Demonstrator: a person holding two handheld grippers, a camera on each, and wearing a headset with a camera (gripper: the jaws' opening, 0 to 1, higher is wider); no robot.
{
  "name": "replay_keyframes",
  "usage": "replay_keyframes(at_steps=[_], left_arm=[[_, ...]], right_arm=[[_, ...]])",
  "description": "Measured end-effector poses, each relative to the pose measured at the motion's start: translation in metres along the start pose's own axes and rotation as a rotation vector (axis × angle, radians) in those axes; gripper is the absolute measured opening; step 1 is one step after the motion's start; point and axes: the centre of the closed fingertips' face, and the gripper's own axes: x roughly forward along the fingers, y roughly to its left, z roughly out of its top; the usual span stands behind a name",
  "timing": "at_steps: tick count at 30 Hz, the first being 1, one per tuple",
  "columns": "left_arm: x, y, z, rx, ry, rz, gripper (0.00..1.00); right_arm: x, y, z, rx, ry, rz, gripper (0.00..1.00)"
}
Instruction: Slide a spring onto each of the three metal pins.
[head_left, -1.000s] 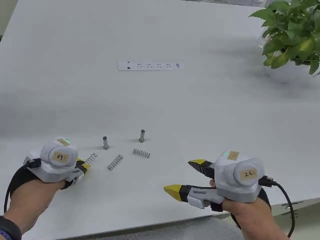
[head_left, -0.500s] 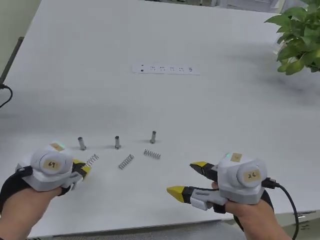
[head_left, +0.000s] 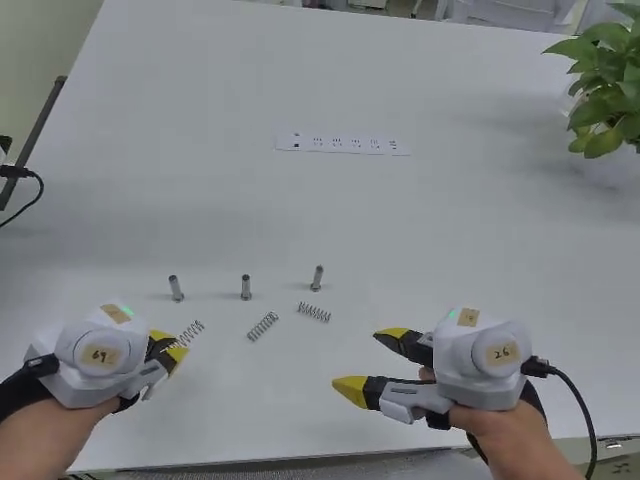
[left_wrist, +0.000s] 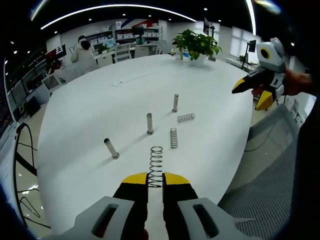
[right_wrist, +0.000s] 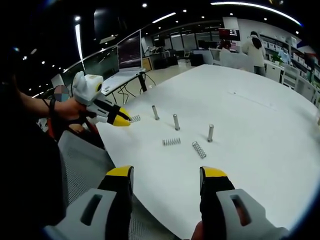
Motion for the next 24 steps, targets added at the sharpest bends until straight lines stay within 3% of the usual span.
replay_keyframes(at_steps=[7, 18, 24], left_arm=[[-0.003, -0.017, 0.009, 0.036, -0.015, -0.035, 0.02], [-0.002, -0.066, 0.026, 0.154, -0.038, -0.144, 0.02], [-0.002, -0.084, 0.034, 0.203, -0.047, -0.191, 0.02]], right_arm=[[0.004, 0.006, 0.002, -0.009, -0.002, 0.02, 0.48], [0.01, 0.021, 0.006, 0.004, -0.029, 0.071, 0.39], [0.012, 0.03, 0.007, 0.017, -0.045, 0.107, 0.31]])
